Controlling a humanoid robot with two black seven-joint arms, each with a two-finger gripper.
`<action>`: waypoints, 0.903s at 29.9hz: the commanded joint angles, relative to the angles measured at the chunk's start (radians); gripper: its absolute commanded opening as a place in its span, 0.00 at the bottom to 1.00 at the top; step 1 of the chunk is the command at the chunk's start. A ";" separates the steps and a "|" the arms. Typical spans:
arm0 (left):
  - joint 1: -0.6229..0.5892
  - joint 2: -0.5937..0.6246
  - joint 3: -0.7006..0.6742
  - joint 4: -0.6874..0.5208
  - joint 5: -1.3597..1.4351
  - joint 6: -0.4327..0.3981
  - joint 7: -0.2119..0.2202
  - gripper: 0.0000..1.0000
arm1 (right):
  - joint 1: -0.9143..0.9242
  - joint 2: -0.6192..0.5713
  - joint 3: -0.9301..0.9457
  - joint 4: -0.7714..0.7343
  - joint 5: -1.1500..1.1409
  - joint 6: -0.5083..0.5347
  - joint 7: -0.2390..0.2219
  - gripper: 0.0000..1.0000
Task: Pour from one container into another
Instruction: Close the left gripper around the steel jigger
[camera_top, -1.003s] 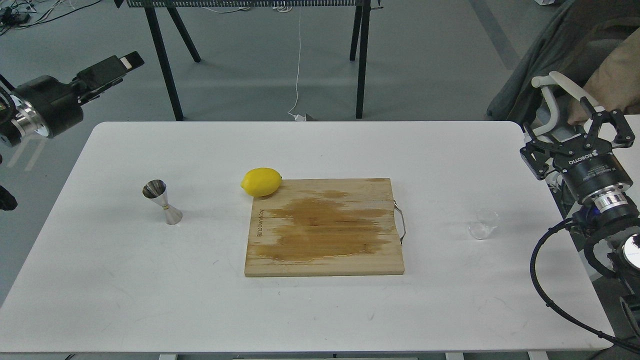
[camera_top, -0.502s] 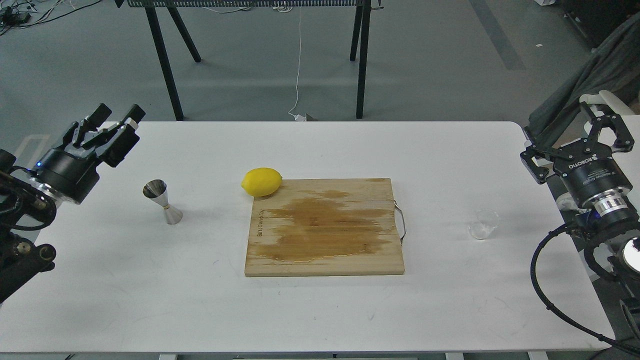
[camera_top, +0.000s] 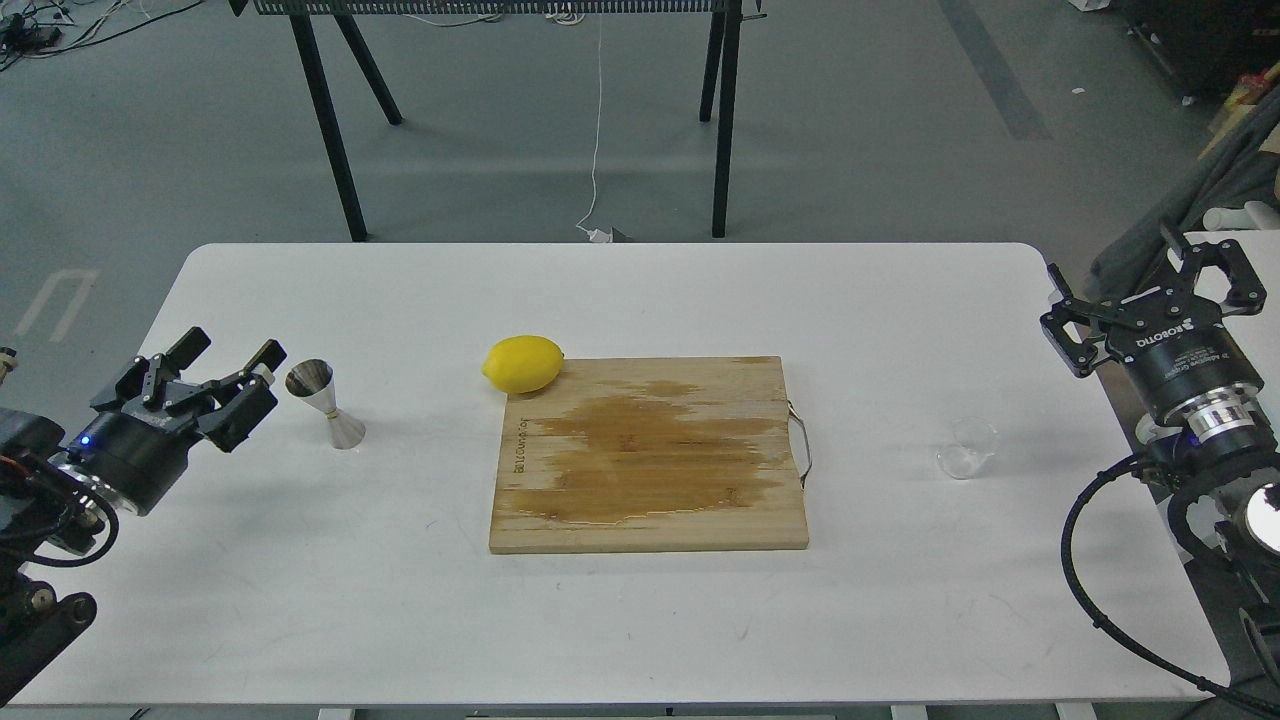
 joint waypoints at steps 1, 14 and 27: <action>0.031 -0.017 0.008 0.021 0.003 0.000 0.000 0.99 | -0.002 0.000 -0.001 0.000 0.000 0.000 0.000 0.99; 0.066 -0.142 0.011 0.125 0.049 0.000 0.000 0.99 | -0.008 0.000 0.004 0.002 0.002 0.000 0.000 0.99; -0.055 -0.241 0.101 0.283 0.042 0.000 0.000 0.98 | -0.008 -0.006 0.007 0.002 0.002 0.000 0.002 0.99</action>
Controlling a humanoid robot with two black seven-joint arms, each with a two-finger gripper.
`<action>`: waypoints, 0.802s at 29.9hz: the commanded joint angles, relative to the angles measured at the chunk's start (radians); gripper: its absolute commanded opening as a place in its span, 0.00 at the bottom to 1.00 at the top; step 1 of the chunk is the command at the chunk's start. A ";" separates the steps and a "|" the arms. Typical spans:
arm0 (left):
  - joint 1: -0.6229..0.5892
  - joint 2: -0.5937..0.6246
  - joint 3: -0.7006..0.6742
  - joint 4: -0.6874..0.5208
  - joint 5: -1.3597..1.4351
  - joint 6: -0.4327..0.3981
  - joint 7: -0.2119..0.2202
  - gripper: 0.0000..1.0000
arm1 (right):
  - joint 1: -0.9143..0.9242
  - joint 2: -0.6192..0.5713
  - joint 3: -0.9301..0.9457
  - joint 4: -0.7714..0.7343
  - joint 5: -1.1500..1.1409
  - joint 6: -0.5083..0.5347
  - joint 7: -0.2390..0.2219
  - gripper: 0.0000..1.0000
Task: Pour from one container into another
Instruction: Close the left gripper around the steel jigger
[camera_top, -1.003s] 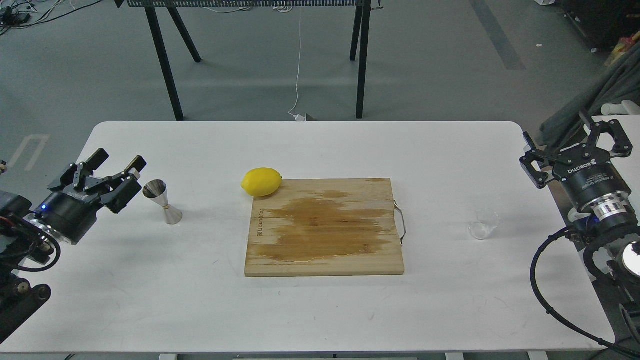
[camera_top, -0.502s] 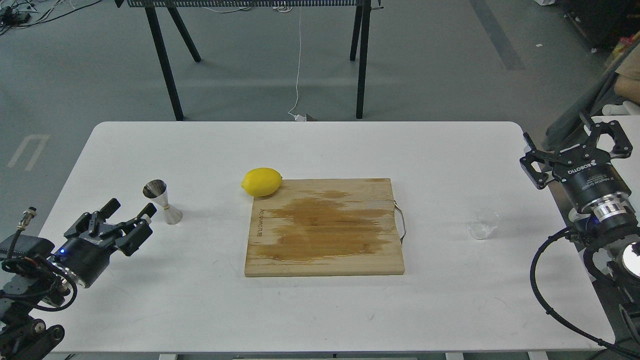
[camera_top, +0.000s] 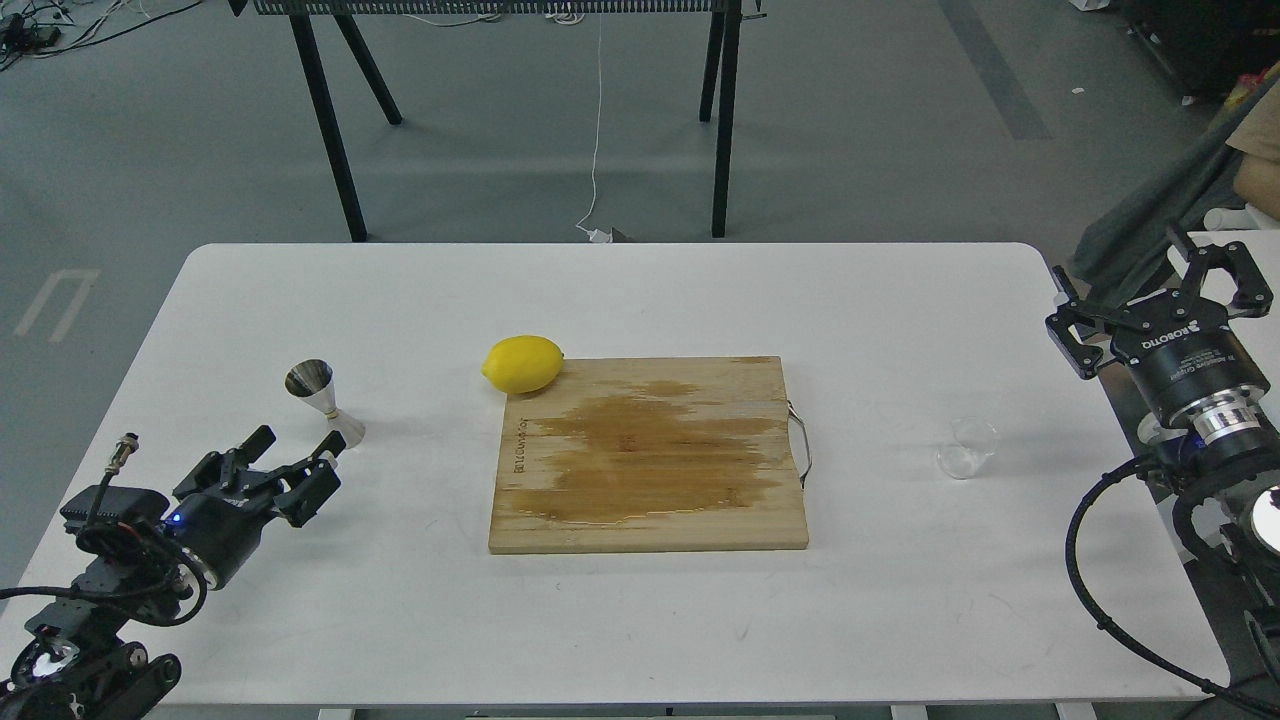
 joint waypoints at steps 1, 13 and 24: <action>-0.035 -0.019 0.016 0.026 -0.002 0.000 0.000 0.98 | 0.000 0.001 0.000 0.000 0.000 0.000 0.000 0.99; -0.135 -0.094 0.072 0.157 -0.006 0.000 0.000 0.98 | 0.000 0.000 0.005 0.000 0.001 0.000 0.002 0.99; -0.218 -0.182 0.088 0.302 -0.006 0.000 0.000 0.97 | -0.006 -0.002 0.008 0.000 0.002 0.000 0.002 0.99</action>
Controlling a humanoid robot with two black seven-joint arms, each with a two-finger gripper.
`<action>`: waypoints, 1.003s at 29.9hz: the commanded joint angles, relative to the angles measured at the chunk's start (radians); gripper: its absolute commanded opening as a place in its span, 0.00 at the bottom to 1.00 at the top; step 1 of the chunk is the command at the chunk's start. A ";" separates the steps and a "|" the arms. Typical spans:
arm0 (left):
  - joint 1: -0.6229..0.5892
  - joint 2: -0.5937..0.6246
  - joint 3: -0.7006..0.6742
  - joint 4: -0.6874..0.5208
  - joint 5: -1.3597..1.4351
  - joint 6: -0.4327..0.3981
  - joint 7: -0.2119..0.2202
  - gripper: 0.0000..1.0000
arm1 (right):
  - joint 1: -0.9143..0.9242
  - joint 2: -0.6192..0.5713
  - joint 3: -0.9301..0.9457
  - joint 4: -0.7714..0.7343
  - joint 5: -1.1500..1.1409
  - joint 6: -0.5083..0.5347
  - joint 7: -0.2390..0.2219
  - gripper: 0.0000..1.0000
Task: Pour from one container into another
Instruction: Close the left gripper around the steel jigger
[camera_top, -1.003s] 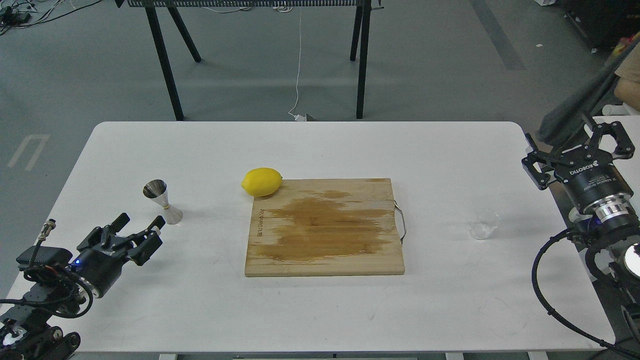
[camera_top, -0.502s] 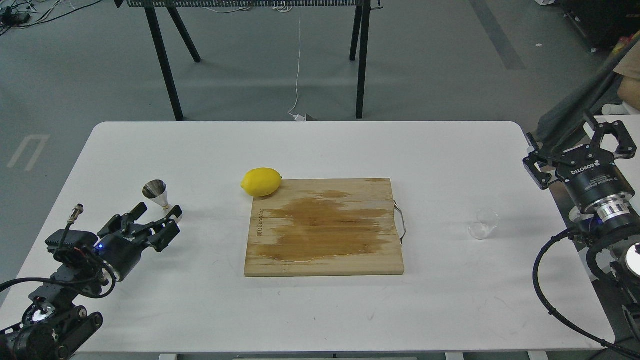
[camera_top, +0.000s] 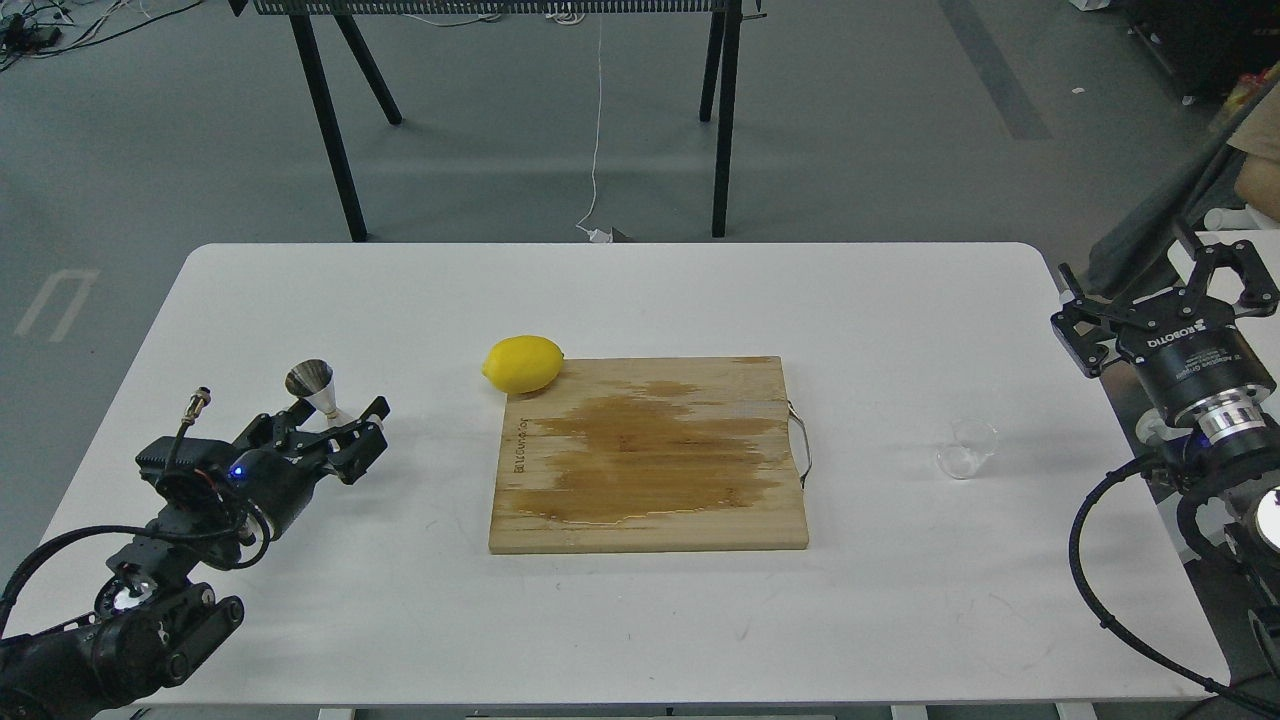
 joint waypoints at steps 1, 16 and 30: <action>-0.027 -0.030 0.001 0.053 0.000 0.000 0.000 0.96 | -0.004 0.000 0.000 0.000 0.000 0.000 0.000 0.99; -0.056 -0.058 0.028 0.155 -0.001 0.000 0.000 0.71 | -0.004 0.001 0.000 0.001 0.000 0.000 0.000 0.99; -0.091 -0.084 0.034 0.213 0.000 0.000 0.000 0.32 | -0.005 0.001 0.000 0.000 0.000 0.000 0.000 0.99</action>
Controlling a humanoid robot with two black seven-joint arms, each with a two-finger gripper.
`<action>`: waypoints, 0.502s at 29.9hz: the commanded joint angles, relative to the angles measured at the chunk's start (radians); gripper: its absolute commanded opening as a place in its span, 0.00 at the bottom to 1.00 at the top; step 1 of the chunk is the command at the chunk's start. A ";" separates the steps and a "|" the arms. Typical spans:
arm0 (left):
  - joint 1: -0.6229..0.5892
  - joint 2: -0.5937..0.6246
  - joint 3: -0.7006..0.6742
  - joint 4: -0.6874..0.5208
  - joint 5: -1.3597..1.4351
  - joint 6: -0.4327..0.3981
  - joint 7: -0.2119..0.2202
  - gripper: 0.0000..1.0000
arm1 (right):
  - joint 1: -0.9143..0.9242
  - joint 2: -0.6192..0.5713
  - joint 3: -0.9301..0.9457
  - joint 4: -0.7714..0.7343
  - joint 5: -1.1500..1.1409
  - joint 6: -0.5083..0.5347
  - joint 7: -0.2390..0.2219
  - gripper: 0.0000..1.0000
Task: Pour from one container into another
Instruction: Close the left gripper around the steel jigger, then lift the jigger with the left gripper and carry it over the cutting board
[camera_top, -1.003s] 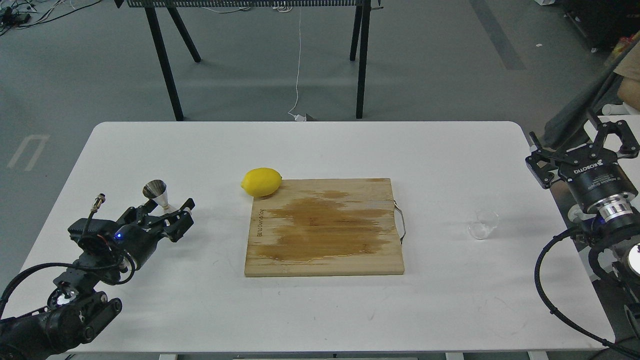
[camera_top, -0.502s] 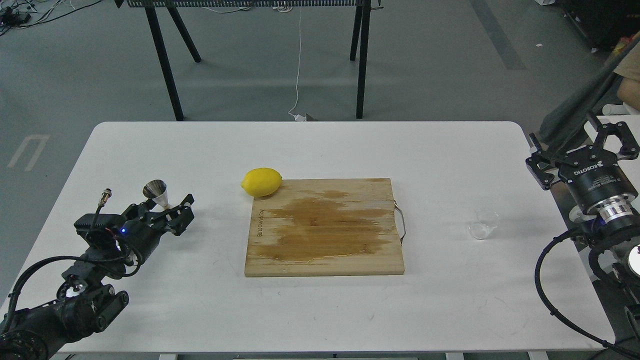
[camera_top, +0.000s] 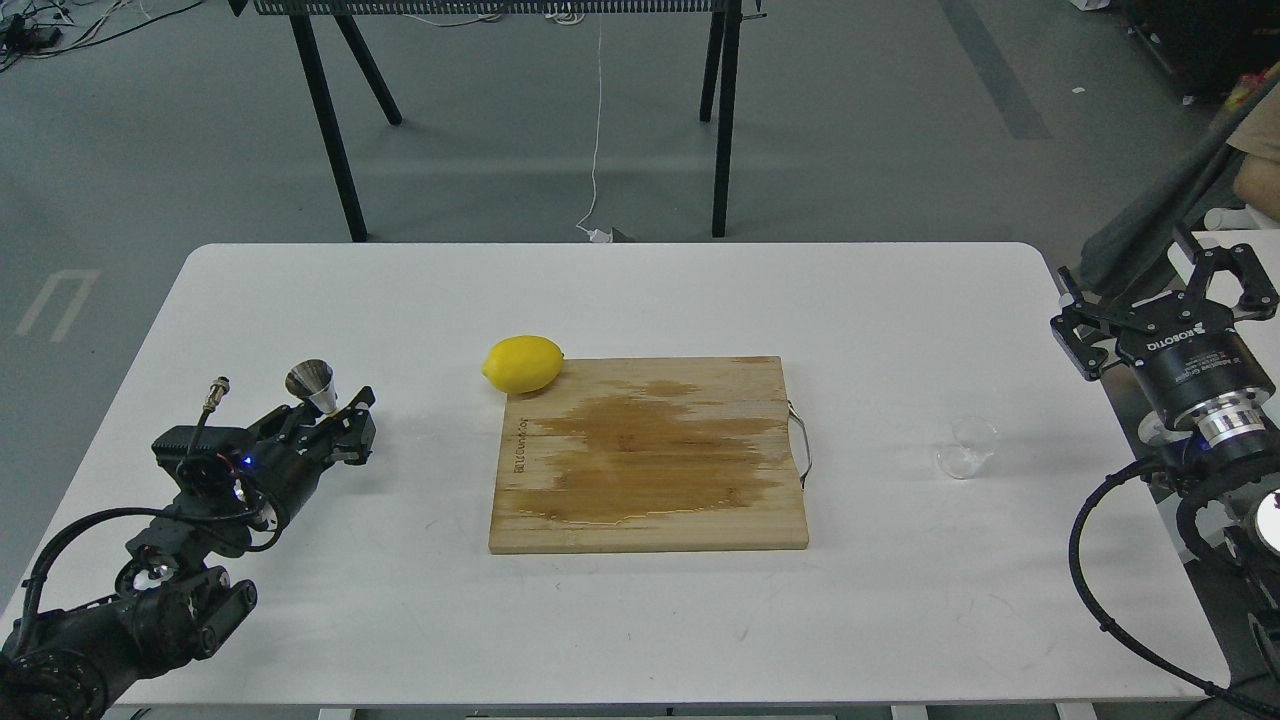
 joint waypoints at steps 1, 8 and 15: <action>-0.007 -0.001 0.001 0.004 0.001 0.000 0.000 0.28 | 0.000 0.000 -0.002 -0.002 0.000 0.000 0.000 0.99; -0.018 0.005 0.001 0.004 0.001 0.000 0.000 0.10 | 0.000 0.000 -0.002 -0.002 0.000 0.000 0.000 0.99; -0.044 0.017 0.001 -0.005 0.002 0.000 0.000 0.10 | -0.005 0.000 0.000 -0.002 0.000 0.000 0.000 0.99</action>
